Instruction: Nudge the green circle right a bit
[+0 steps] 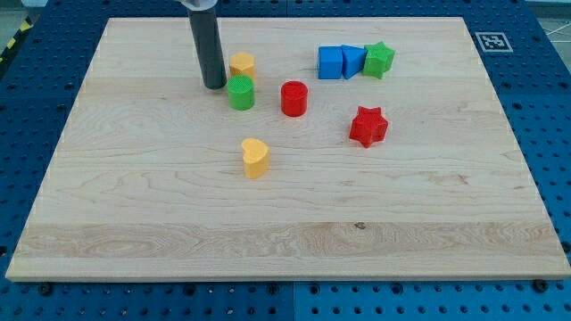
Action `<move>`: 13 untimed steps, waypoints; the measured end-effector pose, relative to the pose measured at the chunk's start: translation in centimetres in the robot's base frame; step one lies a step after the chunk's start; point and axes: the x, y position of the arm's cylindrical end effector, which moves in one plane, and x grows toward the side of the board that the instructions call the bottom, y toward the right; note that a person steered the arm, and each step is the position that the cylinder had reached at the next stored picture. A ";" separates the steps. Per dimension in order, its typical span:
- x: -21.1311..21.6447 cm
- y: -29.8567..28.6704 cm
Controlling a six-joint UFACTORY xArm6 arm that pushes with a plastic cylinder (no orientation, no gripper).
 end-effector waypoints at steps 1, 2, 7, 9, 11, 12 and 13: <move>0.0 -0.2; 0.2 -0.2; 3.7 0.1; 3.3 1.7; 3.3 2.3; 3.2 2.4; 3.1 2.4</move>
